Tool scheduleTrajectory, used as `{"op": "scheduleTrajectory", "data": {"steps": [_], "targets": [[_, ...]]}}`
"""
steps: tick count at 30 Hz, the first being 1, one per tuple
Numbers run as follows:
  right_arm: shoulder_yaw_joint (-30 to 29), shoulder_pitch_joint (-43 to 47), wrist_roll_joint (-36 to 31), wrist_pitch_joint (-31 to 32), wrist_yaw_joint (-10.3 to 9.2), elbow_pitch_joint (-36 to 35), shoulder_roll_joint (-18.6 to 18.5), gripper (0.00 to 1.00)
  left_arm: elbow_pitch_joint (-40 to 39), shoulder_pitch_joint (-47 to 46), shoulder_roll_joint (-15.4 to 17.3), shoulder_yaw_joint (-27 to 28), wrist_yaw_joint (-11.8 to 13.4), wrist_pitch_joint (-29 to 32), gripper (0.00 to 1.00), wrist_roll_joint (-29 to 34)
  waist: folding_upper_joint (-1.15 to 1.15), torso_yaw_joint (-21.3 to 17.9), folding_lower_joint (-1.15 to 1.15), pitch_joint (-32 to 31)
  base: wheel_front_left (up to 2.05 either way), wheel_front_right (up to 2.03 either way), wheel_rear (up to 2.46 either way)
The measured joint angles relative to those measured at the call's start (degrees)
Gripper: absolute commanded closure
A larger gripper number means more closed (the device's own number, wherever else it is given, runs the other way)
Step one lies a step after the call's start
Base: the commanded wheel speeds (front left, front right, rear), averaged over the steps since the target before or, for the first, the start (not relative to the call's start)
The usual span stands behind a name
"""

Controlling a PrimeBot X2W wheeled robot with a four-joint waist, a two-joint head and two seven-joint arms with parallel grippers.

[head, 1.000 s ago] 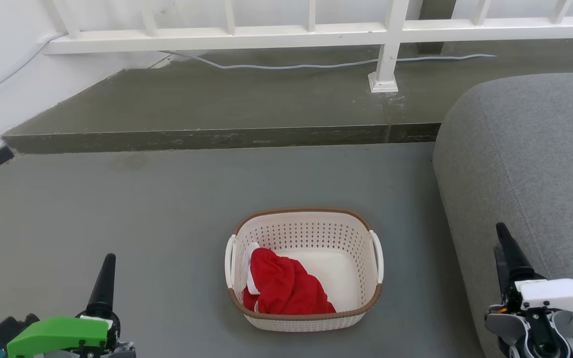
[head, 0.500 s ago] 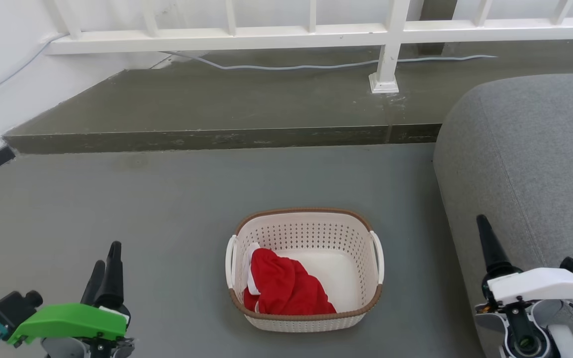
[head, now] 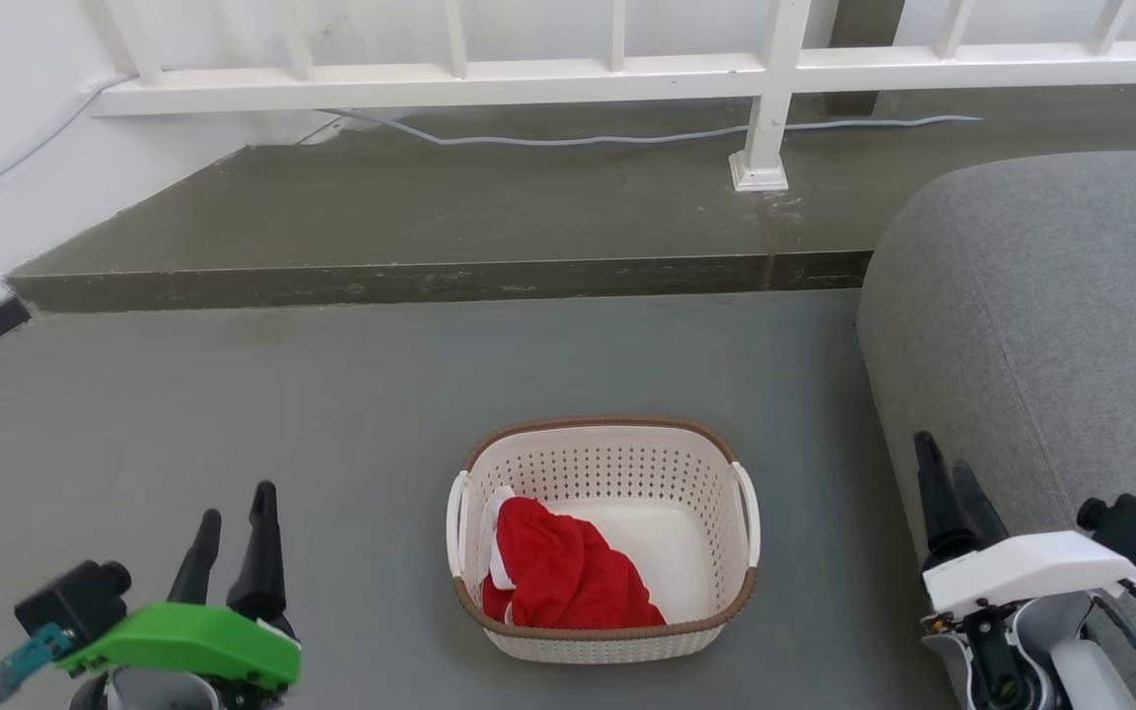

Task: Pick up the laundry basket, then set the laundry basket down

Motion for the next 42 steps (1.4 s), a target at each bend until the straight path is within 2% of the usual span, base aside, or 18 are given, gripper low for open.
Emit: {"op": "scheduleTrajectory", "data": {"steps": [24, 42], "targets": [[5.11, 0.51, -20.7, -4.81, -3.52, -3.79, -0.31, 0.0, -5.21, 2.77, 0.99, -4.16, 3.72, -5.02, 0.0, 21.9, 0.0, -0.3, 0.0, -0.06, 0.0, 0.0, 0.0], [8.61, 0.65, -35.16, -8.49, -5.81, -6.08, -0.57, 0.0, -6.79, 4.31, 1.22, -6.06, 5.63, -8.58, 0.0, 34.28, 0.0, -0.23, 0.0, 0.29, 0.0, 0.0, 0.0]]}}
